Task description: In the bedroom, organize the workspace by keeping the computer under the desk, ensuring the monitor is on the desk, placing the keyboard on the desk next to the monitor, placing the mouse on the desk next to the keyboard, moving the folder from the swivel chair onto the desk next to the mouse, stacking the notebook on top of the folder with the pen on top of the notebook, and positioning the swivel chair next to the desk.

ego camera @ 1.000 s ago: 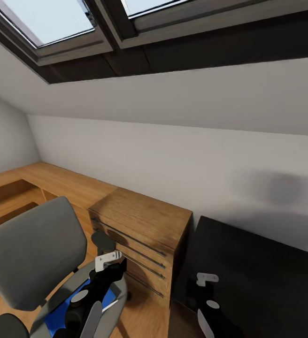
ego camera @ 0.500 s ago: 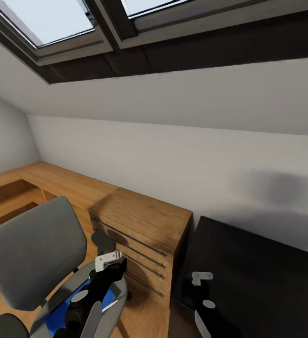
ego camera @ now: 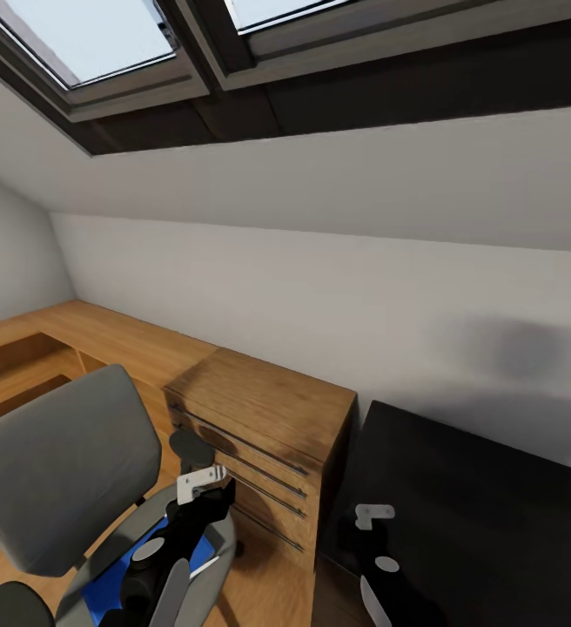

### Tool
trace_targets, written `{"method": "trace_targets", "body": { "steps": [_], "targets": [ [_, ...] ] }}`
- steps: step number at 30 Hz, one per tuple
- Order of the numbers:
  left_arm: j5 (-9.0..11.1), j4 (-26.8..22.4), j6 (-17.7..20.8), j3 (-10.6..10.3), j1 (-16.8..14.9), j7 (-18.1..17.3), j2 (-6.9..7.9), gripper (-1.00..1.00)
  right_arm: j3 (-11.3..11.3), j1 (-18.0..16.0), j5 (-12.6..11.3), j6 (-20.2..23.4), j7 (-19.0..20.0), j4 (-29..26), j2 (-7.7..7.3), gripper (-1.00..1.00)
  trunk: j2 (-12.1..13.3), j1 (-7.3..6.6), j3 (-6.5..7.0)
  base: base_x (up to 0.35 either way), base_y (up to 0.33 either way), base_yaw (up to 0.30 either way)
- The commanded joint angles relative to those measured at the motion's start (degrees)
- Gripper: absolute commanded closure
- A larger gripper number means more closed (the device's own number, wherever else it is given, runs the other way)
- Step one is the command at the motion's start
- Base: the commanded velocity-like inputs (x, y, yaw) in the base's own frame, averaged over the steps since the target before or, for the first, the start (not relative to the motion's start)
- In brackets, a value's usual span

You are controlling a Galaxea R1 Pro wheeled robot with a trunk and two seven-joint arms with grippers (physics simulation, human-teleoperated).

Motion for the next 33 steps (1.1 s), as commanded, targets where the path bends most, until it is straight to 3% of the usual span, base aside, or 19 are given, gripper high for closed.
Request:
{"method": "trace_targets", "body": {
  "steps": [1,26,29,31,33],
  "targets": [
    [0.60,-0.08,0.17,-0.09,-0.05,0.55,0.01,-1.00,-0.44,-0.05,0.60,-0.19,0.01,0.04,0.08,-1.00,-0.07,0.01,-0.08,0.000,0.000,0.000],
    [0.63,-0.09,0.17,-0.10,-0.05,0.53,0.01,-1.00,-0.53,-0.05,0.51,-0.50,-0.18,-1.20,-0.11,-1.00,-0.07,0.01,-0.08,0.000,0.000,0.000],
    [0.60,-0.13,0.17,-0.10,-0.05,0.50,0.01,-1.00,-0.68,-0.03,0.48,-0.31,-0.23,-3.65,-0.15,-1.00,-0.07,0.01,-0.08,0.000,0.000,0.000],
    [0.60,-0.15,0.17,-0.10,-0.05,0.52,0.02,-1.00,-0.79,0.05,0.42,0.03,-0.32,-7.80,-0.13,-1.00,-0.07,0.01,-0.08,0.000,0.000,0.000],
    [0.58,-0.16,0.17,-0.10,-0.05,0.55,0.01,-1.00,-0.86,0.43,0.25,2.76,-0.39,-15.42,-0.11,-1.00,0.73,-0.43,0.27,0.000,0.000,0.000]
  ]
}}
